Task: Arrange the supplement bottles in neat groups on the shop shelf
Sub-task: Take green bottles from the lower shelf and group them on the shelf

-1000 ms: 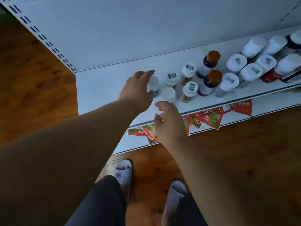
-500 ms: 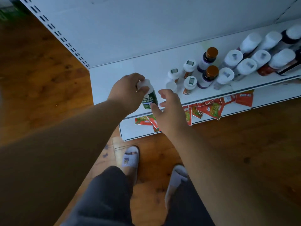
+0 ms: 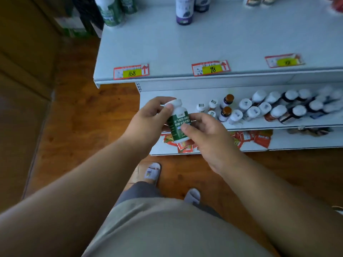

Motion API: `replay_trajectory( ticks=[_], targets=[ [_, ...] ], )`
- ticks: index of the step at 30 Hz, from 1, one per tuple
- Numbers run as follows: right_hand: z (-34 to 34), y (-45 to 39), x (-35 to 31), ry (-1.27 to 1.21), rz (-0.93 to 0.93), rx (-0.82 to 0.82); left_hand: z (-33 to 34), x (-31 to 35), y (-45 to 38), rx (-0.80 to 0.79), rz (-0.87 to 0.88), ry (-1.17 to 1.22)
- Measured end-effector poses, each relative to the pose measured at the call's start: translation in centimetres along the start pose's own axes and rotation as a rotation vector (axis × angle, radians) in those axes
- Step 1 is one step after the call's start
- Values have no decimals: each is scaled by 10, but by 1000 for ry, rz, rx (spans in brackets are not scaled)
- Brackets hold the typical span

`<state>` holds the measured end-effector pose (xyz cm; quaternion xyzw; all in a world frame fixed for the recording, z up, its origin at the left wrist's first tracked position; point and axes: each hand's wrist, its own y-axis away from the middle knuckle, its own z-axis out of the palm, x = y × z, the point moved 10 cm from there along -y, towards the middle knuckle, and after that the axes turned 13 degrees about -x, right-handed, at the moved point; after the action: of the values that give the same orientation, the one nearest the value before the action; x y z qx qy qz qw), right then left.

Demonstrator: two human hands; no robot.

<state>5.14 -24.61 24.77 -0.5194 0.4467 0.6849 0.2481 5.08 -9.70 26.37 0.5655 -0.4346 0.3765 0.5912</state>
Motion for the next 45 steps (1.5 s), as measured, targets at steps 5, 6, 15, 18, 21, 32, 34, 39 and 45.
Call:
replay_trajectory(
  ticks=[5, 6, 15, 18, 21, 32, 34, 39, 45],
  targets=[
    [13, -3, -74, 145, -61, -5, -25, 64, 15, 47, 120, 31],
    [15, -7, -90, 191, -88, 6, -33, 78, 14, 65, 149, 4],
    [63, -87, -187, 524, -177, 34, -133, 152, -15, 179, 289, -223],
    [73, -125, -199, 588, -190, 89, -162, 160, -42, 160, 273, -260],
    [76, -158, -203, 627, -190, 156, -187, 156, -69, 145, 218, -265],
    [43, -254, -185, 616, -96, 366, -224, 117, -136, 93, 32, -516],
    [41, -266, -186, 642, -100, 381, -225, 116, -142, 86, 38, -534],
    [44, -284, -191, 698, -132, 413, -218, 117, -150, 65, 59, -587],
    [44, -285, -190, 693, -102, 389, -211, 119, -152, 77, 71, -652]
  ],
)
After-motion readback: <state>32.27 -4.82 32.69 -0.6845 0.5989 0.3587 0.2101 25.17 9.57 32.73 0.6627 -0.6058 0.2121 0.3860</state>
